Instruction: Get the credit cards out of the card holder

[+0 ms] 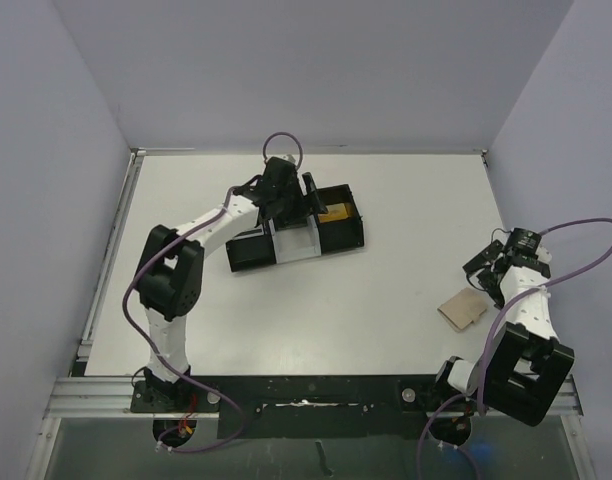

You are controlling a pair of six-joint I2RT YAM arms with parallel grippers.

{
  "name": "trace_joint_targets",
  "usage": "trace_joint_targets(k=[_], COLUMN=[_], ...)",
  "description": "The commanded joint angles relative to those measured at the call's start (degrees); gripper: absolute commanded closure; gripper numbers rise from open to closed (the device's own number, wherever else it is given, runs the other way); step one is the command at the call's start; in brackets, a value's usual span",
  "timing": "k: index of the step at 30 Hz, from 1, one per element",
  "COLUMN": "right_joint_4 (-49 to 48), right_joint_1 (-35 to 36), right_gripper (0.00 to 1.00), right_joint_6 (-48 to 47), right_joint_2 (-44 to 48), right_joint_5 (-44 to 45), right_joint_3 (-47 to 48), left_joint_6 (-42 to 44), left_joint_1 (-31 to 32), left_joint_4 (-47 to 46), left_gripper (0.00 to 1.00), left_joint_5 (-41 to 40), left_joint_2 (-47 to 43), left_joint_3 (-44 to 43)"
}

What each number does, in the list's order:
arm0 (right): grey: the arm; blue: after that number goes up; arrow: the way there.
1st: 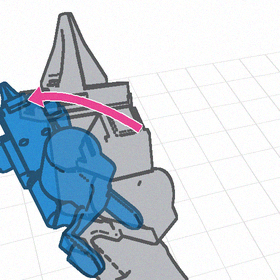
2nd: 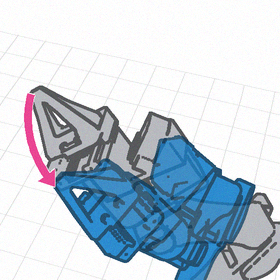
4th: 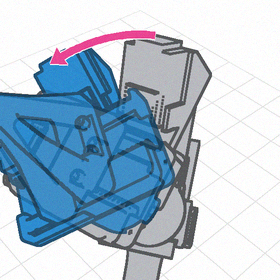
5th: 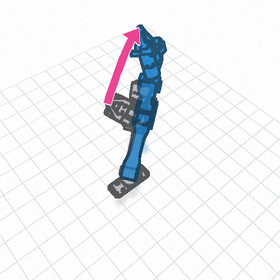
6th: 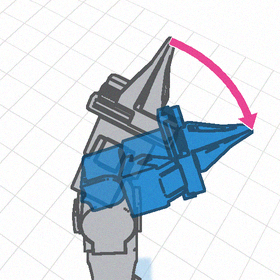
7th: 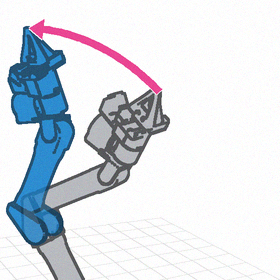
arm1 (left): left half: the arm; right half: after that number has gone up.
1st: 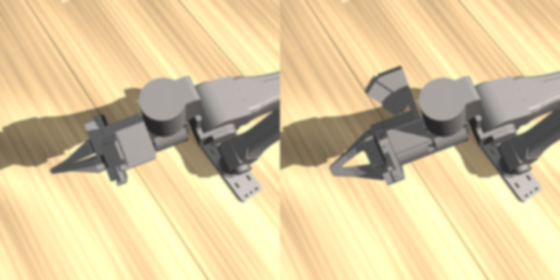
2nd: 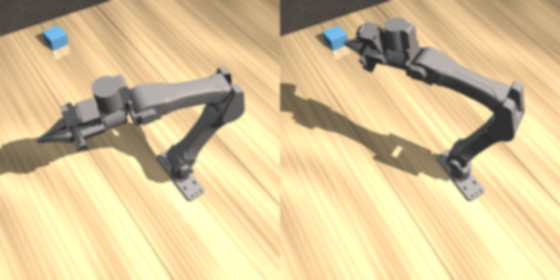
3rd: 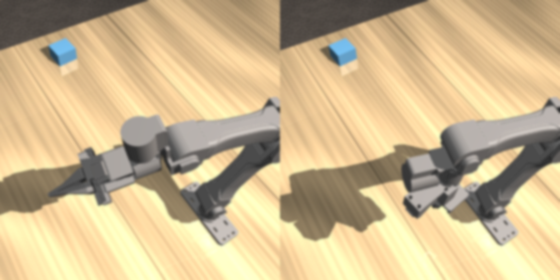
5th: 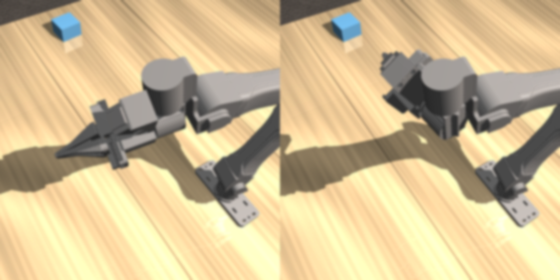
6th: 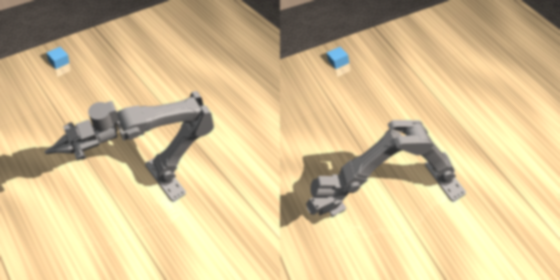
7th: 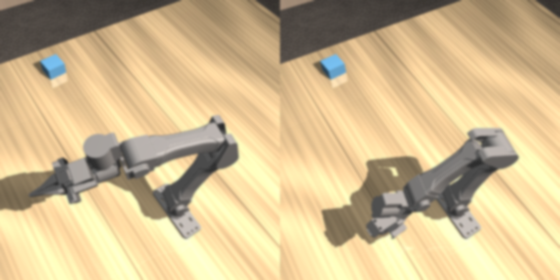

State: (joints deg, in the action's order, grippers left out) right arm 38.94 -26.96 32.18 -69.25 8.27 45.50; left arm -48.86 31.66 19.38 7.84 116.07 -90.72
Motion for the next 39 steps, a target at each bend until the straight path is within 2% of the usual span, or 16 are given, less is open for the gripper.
trace_joint_targets(k=[1,3,8,10,11,13,16,20,25,28,33,39], right_joint_4=[-9.3,-9.6,-8.7,-10.6,-12.8,-14.7,-16.9,-18.5,-15.7,-13.9,-14.5,-15.3], right_joint_1=[-0.2,-0.1,0.0,0.2,0.4,2.7,12.4,24.8,46.0,55.3,62.5,61.8], right_gripper=[0.02,0.02,0.02,0.02,0.0,0.04,0.05,0.08,0.11,0.12,0.08,0.02], right_joint_6=[-1.0,0.2,2.2,1.2,0.0,-1.3,0.2,4.5,6.5,5.2,2.7,5.4], right_joint_2=[-1.0,-2.5,-6.3,-7.2,-7.5,-8.4,-7.8,-12.3,-17.8,-18.7,-13.3,-0.6], right_joint_5=[-4.8,-5.0,4.3,0.3,-4.0,-12.9,-14.4,-14.2,-5.9,-2.5,-1.0,3.0], right_joint_3=[-1.5,-0.9,-2.4,-4.7,-6.1,-8.4,-9.9,-9.3,-4.4,-0.9,3.3,0.4], left_joint_6=[5.5,6.7,8.6,8.4,8.4,8.3,8.3,7.7,7.6,7.0,6.1,6.9], left_joint_1=[-0.2,-0.5,-2.3,-3.0,-3.6,-4.2,-4.8,-6.0,-6.2,-6.3,-6.3,-6.3], left_joint_4=[-6.8,-8.4,-12.4,-14.9,-15.7,-16.2,-16.6,-16.8,-15.6,-15.1,-15.7,-15.5], left_gripper=[0.25,0.25,0.24,0.24,0.24,0.24,0.24,0.24,0.24,0.24,0.24,0.24], left_joint_5=[-0.5,-1.1,-1.7,-1.8,-2.2,-2.9,-4.3,-4.1,-2.2,-1.3,0.0,1.7], left_joint_2=[-12.6,-16.7,-27.7,-32.3,-34.2,-37.7,-42.4,-48.1,-53.1,-55.5,-58.6,-59.6], left_joint_3=[4.9,8.9,20.3,25.6,28.0,31.8,36.6,41.6,45.8,48.3,52.1,52.8])
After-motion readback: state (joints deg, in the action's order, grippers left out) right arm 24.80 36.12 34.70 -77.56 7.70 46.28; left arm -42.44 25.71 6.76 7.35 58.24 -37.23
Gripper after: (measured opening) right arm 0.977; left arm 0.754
